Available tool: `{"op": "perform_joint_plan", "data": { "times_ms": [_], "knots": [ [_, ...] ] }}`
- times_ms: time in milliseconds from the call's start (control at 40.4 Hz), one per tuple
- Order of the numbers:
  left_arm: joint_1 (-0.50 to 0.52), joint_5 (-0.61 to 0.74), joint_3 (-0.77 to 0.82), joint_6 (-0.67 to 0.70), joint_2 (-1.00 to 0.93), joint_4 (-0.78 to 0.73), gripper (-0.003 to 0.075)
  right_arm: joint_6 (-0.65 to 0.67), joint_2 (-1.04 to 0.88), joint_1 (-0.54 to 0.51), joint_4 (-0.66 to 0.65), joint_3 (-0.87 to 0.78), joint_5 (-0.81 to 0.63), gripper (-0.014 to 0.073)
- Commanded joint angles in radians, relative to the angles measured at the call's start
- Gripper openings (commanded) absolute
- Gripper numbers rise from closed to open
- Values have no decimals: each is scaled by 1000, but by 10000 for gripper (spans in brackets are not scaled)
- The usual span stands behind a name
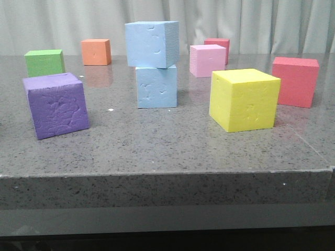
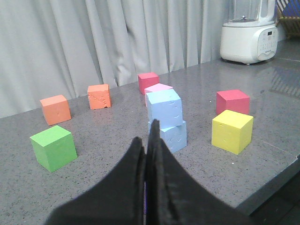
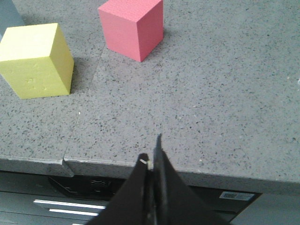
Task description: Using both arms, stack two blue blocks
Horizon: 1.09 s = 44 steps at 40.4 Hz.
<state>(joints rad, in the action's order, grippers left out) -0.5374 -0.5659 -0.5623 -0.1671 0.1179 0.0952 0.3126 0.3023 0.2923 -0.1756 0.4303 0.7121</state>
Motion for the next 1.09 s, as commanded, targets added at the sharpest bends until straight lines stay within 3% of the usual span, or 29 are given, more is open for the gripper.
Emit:
{"op": "perform_joint_plan", "data": {
  "times_ms": [0, 495, 668, 866, 1064],
  "knots": [
    [0, 76, -25, 7, 12, 12, -20, -8, 5, -7, -25, 25, -66, -68],
    [0, 95, -6, 7, 10, 8, -20, -8, 5, -7, -25, 25, -66, -68],
    [40, 143, 68, 223, -13, -101, -20, -8, 5, -7, -25, 25, -66, -68],
    [148, 172, 184, 223, -63, -107, -20, -8, 5, -7, -25, 25, -66, -68],
    [356, 372, 319, 223, -92, -105, -20, -8, 5, -7, -25, 25, -66, -68]
  ]
}}
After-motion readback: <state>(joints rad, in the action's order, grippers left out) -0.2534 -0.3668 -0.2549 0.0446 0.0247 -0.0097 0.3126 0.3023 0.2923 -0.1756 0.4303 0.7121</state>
